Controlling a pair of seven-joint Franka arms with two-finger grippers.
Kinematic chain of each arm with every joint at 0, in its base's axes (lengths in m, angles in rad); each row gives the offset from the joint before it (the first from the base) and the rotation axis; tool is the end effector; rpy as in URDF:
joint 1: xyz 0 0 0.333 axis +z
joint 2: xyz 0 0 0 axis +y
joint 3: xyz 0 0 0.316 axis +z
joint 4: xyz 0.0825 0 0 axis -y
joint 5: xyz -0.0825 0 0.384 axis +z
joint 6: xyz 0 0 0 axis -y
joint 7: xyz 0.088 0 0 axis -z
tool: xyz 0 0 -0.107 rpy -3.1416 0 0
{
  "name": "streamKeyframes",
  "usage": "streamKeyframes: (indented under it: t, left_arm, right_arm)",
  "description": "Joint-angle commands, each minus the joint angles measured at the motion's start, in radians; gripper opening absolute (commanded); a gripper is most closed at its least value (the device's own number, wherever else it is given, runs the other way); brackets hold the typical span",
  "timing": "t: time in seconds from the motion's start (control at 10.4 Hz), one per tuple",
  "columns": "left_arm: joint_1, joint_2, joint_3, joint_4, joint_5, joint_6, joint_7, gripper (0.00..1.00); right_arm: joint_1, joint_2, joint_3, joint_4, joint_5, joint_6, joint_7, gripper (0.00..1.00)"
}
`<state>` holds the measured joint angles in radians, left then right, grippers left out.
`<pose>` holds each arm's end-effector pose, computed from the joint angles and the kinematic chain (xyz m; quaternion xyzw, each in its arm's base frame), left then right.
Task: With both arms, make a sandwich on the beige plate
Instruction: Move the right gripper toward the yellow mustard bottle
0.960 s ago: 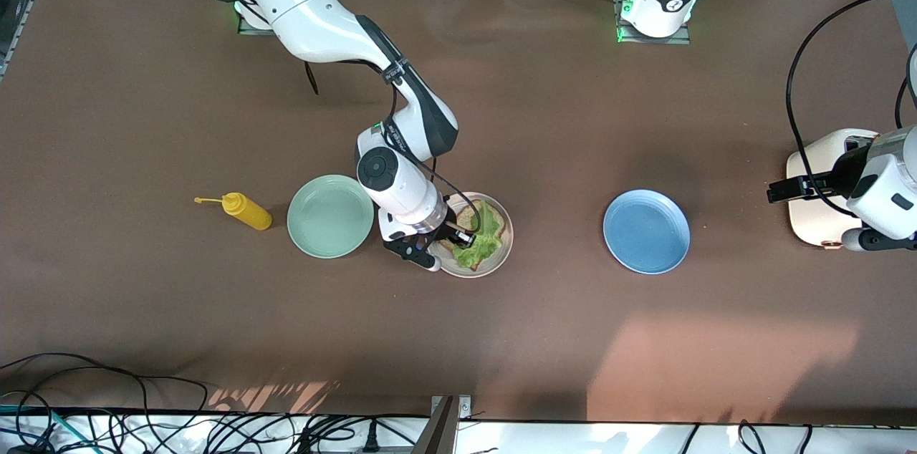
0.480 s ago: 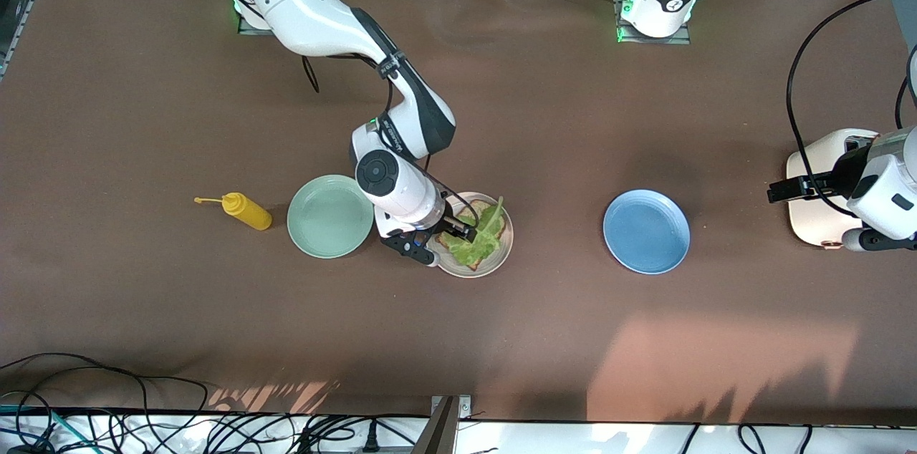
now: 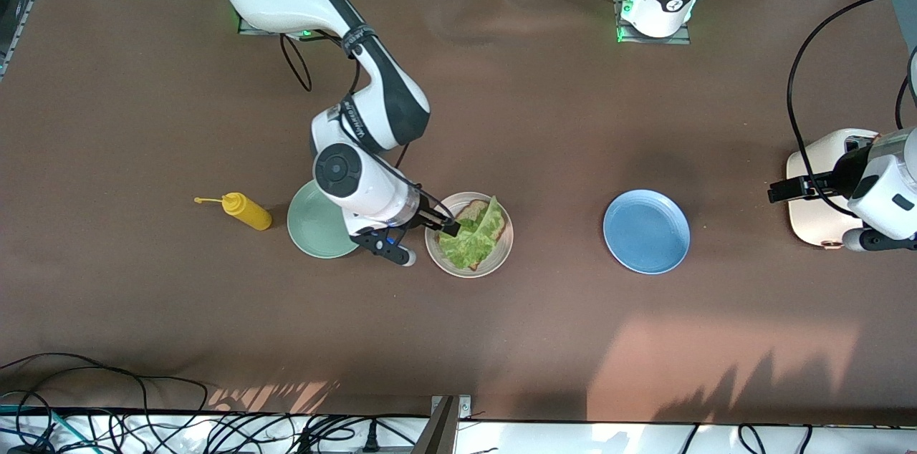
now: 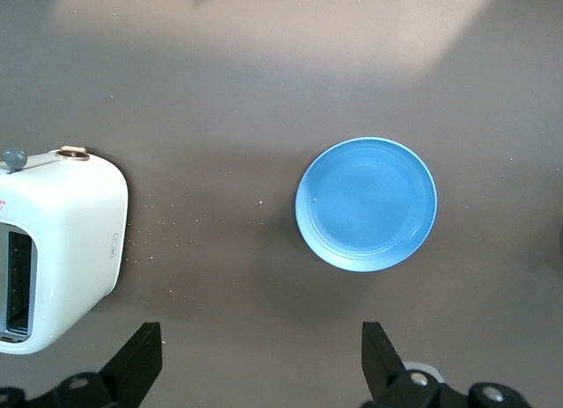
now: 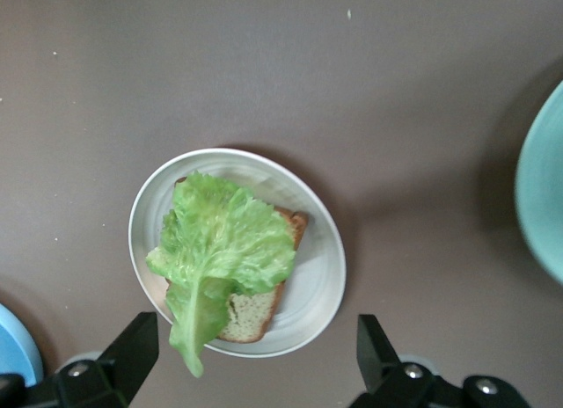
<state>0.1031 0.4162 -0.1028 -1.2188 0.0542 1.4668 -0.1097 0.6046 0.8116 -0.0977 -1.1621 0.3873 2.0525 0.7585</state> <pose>0.6600 0.0203 0.5272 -0.9948 -0.0580 0.0826 0.0106 0.6510 0.4105 0.3204 -0.9711 0.1891 0.0500 0.1368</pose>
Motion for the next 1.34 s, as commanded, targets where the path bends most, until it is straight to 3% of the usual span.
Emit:
streamKeyframes:
  t: [0.0,0.19,0.58,0.86,1.25]
  left_arm:
    - [0.033,-0.025,0.002,-0.016,0.021,-0.003,0.080,1.00]
    - [0.075,-0.025,0.002,-0.016,0.029,-0.003,0.134,1.00]
    - [0.173,-0.025,0.006,-0.015,0.030,-0.003,0.264,1.00]
    - [0.256,-0.023,0.006,-0.013,0.033,-0.003,0.368,1.00]
    - [0.291,-0.004,0.006,-0.014,0.199,-0.003,0.492,1.00]
  right_arm:
    - [-0.098,-0.148,0.012,-0.179,0.019,-0.022,-0.284,1.00]
    - [-0.188,-0.251,0.029,-0.289,0.019,-0.070,-0.568,1.00]
    - [-0.353,-0.345,0.036,-0.361,0.015,-0.273,-1.107,1.00]
    - [-0.481,-0.364,0.036,-0.390,0.010,-0.356,-1.545,1.00]
    - [-0.600,-0.359,0.013,-0.390,0.021,-0.441,-2.126,1.00]
